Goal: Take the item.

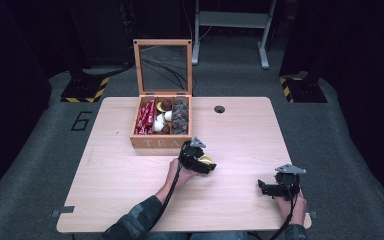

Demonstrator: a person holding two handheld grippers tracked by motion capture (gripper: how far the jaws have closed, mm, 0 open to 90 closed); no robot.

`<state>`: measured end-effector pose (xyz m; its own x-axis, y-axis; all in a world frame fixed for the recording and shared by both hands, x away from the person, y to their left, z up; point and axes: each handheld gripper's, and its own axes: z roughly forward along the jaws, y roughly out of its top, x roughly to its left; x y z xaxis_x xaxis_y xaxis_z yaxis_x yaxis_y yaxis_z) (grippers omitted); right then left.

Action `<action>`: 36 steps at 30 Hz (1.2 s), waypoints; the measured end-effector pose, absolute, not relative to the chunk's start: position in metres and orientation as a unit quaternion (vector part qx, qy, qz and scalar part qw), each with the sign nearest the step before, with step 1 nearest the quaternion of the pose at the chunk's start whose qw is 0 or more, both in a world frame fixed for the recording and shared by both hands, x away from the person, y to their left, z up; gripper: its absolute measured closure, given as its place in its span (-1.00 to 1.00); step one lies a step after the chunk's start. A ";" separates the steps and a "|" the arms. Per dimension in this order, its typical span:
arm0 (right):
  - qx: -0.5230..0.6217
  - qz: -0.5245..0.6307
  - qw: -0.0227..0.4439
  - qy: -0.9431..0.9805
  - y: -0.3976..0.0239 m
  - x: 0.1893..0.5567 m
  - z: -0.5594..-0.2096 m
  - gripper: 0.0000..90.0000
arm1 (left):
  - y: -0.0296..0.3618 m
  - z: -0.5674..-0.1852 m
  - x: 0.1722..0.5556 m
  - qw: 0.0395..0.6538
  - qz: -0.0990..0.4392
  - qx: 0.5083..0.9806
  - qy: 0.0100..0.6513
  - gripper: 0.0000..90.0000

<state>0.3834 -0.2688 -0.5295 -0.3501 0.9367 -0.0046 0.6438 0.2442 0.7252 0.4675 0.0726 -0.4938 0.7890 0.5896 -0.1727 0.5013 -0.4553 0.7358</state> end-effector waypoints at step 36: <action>0.524 0.324 0.226 0.755 -0.269 0.383 -0.529 -0.93 | 0.141 -0.440 0.436 0.419 0.120 0.841 0.322 -0.85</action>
